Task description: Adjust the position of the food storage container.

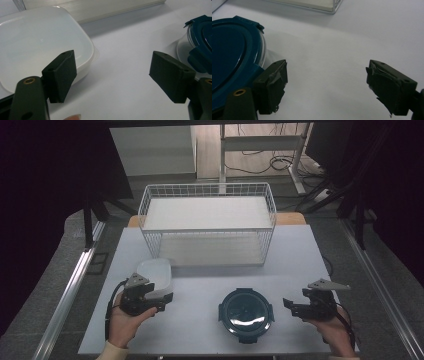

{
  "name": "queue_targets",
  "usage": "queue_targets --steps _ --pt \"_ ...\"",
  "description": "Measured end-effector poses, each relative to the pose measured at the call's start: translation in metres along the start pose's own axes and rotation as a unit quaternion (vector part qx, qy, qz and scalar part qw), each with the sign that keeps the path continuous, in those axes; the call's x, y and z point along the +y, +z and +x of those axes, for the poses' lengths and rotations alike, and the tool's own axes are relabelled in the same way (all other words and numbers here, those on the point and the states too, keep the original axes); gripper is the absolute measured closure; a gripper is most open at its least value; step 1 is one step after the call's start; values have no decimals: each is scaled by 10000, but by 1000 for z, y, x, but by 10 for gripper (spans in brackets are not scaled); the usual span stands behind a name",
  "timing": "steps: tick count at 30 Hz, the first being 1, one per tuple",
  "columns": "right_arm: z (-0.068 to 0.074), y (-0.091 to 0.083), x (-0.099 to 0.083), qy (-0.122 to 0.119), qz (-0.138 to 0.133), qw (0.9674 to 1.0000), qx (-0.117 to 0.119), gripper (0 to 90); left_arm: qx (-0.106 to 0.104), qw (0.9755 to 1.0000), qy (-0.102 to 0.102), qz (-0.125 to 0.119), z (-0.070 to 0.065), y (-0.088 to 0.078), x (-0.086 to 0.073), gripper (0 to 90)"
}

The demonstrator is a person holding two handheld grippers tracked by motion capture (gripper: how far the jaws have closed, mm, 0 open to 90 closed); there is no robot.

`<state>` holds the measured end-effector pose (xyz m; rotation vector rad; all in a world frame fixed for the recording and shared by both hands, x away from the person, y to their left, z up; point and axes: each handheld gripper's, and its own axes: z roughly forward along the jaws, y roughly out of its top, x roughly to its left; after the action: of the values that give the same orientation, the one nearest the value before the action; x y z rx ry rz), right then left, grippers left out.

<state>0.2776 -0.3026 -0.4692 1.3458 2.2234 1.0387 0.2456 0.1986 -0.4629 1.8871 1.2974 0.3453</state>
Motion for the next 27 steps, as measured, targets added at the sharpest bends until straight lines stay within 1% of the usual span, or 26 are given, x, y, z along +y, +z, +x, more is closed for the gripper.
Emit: queue_targets --steps 3,4,6,8,9,13,15,18,19,24,27 --pt "-3 -1 -1 55 -35 10000 -21 179 -1 10000 -32 1 1 -1 0 215" --pt "-4 -1 -1 62 -36 10000 10 186 -8 10000 -25 3 2 -2 -1 216" --pt "-4 0 -1 28 -37 10000 40 190 -9 10000 0 19 2 -2 -2 215" --pt "-2 1 1 -90 -1 9999 80 198 16 10000 2 62 5 -2 -4 214" --pt "-1 2 2 -127 41 9998 146 203 2 10000 0 76 6 -2 -5 216" --pt "0 3 2 -114 117 9997 174 207 -66 10000 21 56 5 -5 -5 219" --pt "0 3 2 -108 118 9997 175 209 -64 10000 25 70 6 -5 -6 219" --pt "-1 3 2 -108 133 9997 174 212 -89 9999 -16 127 6 -3 -7 219" --pt "0 2 2 -167 144 9995 216 215 -110 9998 -12 153 6 -3 -7 218" --pt "1 1 5 -192 170 9994 240 226 -149 9997 54 196 2 -1 -7 210" --pt "5 -1 6 -203 231 9991 277 250 -182 9995 121 231 0 1 -6 205"
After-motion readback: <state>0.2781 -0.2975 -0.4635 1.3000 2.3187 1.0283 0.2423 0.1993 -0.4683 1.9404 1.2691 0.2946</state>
